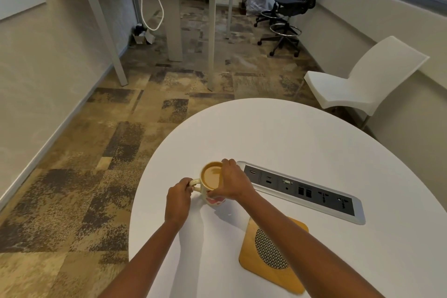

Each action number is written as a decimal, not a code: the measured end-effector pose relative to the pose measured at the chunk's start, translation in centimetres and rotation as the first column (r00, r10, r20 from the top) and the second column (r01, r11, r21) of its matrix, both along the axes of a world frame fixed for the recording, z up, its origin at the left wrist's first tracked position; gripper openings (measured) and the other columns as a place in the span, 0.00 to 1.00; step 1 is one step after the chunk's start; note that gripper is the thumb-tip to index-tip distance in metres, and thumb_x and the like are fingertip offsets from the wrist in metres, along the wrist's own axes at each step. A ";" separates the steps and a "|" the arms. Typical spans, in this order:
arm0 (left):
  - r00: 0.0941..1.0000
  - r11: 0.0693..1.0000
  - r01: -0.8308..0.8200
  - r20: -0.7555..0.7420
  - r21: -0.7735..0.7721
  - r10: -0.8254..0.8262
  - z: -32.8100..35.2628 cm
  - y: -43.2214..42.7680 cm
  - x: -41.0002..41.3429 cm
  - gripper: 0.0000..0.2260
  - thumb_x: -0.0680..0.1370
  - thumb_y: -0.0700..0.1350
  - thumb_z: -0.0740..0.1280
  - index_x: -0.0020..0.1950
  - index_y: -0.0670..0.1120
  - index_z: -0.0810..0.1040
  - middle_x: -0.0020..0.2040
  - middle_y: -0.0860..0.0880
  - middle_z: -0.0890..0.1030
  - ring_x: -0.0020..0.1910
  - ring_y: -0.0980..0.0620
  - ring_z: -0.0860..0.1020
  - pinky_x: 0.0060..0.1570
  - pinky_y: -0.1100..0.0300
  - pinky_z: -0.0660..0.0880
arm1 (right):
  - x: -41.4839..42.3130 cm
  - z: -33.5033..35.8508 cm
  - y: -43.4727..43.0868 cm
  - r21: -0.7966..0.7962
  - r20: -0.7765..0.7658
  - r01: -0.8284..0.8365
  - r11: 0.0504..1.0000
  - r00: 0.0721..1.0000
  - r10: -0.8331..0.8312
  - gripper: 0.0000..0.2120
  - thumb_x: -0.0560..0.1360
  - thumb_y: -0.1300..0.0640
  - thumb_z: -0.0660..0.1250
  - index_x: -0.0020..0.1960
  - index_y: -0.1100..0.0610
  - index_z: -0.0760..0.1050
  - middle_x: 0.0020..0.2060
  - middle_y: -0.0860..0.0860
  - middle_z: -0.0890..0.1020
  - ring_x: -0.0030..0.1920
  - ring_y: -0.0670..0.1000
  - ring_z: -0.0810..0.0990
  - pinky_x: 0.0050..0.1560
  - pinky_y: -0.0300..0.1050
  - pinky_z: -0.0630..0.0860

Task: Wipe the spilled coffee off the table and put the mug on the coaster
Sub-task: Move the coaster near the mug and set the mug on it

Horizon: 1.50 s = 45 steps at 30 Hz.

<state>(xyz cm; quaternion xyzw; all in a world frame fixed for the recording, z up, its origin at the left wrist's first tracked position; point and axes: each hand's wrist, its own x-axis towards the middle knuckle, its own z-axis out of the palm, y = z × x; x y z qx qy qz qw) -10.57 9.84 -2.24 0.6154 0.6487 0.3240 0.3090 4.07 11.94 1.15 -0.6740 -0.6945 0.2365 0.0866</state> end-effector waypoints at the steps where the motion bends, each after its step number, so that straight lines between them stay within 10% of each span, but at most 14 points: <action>1: 1.000 1.000 0.007 -0.003 0.001 -0.007 0.1 -0.1 0.1 0.08 0.77 0.32 0.59 0.49 0.35 0.77 0.40 0.40 0.80 0.38 0.48 0.73 0.40 0.58 0.70 | 0.1 0.0 -0.2 0.007 -0.004 0.008 1.000 1.000 -0.008 0.40 0.62 0.47 0.76 0.65 0.62 0.62 0.60 0.58 0.70 0.60 0.56 0.71 0.54 0.46 0.71; 45: 0.989 0.993 0.111 0.099 -0.039 -0.107 1.5 -11.3 11.8 0.07 0.76 0.30 0.61 0.48 0.36 0.78 0.38 0.44 0.79 0.42 0.40 0.79 0.47 0.44 0.78 | 11.3 1.1 -14.8 0.008 0.036 0.230 0.973 0.973 -0.230 0.45 0.60 0.40 0.75 0.67 0.60 0.59 0.62 0.56 0.69 0.61 0.54 0.71 0.58 0.48 0.75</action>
